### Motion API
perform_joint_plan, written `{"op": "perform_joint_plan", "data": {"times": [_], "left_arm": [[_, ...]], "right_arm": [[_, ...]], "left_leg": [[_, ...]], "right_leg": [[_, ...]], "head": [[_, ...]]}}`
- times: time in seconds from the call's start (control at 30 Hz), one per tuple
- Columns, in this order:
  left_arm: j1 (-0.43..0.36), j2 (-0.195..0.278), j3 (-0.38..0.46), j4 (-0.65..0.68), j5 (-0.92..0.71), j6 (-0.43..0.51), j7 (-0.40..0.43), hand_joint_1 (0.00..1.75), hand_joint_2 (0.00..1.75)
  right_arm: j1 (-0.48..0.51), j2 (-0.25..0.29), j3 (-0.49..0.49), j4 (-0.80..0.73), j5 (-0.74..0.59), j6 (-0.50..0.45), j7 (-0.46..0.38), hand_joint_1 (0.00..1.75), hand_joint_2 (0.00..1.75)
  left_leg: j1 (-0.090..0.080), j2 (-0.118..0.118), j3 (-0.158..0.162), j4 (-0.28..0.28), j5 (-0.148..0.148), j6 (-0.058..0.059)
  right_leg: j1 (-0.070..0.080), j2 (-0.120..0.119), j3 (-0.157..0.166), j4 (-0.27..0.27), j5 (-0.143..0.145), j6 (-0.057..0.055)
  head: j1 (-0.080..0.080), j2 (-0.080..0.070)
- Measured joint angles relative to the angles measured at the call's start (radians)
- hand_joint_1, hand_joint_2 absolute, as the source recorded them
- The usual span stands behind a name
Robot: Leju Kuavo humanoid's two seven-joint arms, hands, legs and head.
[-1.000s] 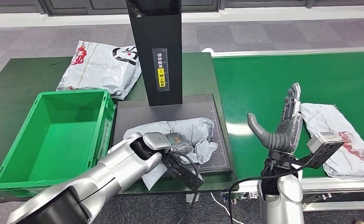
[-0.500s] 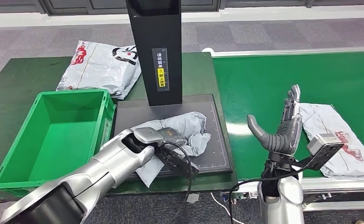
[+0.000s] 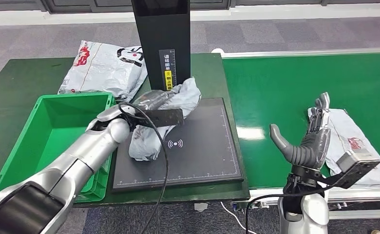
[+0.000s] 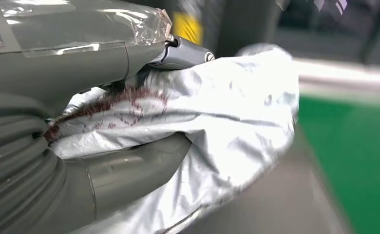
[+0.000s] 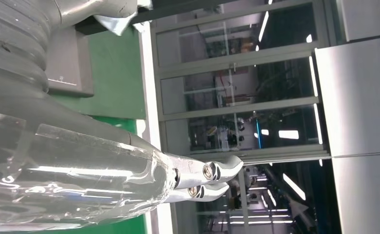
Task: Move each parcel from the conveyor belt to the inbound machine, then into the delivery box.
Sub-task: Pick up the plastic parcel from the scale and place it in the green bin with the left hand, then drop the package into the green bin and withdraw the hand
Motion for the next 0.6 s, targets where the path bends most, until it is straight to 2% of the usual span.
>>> {"op": "perform_joint_plan", "data": {"times": [0.13, 0.27, 0.4, 0.6], "left_arm": [[0.071, 0.054, 0.189, -0.171, 0.083, 0.021, 0.036, 1.75, 1.75], [0.145, 0.076, 0.342, -0.340, 0.075, 0.035, 0.075, 1.75, 1.75], [0.215, 0.079, 0.428, -0.512, 0.028, 0.075, 0.113, 1.75, 1.75], [0.282, 0.079, 0.509, -0.696, -0.023, 0.122, 0.137, 1.75, 1.75]], "right_arm": [[0.047, 0.006, -0.001, -0.036, 0.000, -0.009, 0.000, 0.00, 1.75], [0.073, 0.016, -0.009, -0.065, 0.003, -0.022, 0.004, 0.00, 1.75], [0.093, 0.028, -0.013, -0.084, 0.004, -0.031, 0.016, 0.00, 1.75], [0.111, 0.043, -0.016, -0.104, 0.006, -0.036, 0.018, 0.00, 1.75]], "left_leg": [[0.000, 0.002, -0.002, 0.000, 0.000, 0.000], [0.000, 0.002, -0.003, 0.000, 0.000, 0.000], [0.000, 0.002, -0.005, 0.000, 0.000, 0.000], [0.000, 0.002, -0.005, 0.000, 0.000, 0.000]], "right_leg": [[0.000, 0.002, -0.003, 0.000, 0.000, 0.000], [0.000, 0.003, -0.005, 0.000, 0.000, 0.000], [0.000, 0.003, -0.006, 0.000, 0.000, 0.000], [0.000, 0.002, -0.006, 0.000, 0.000, 0.000]], "head": [[0.000, 0.000], [0.000, 0.000], [0.000, 0.000], [0.000, 0.000]]}}
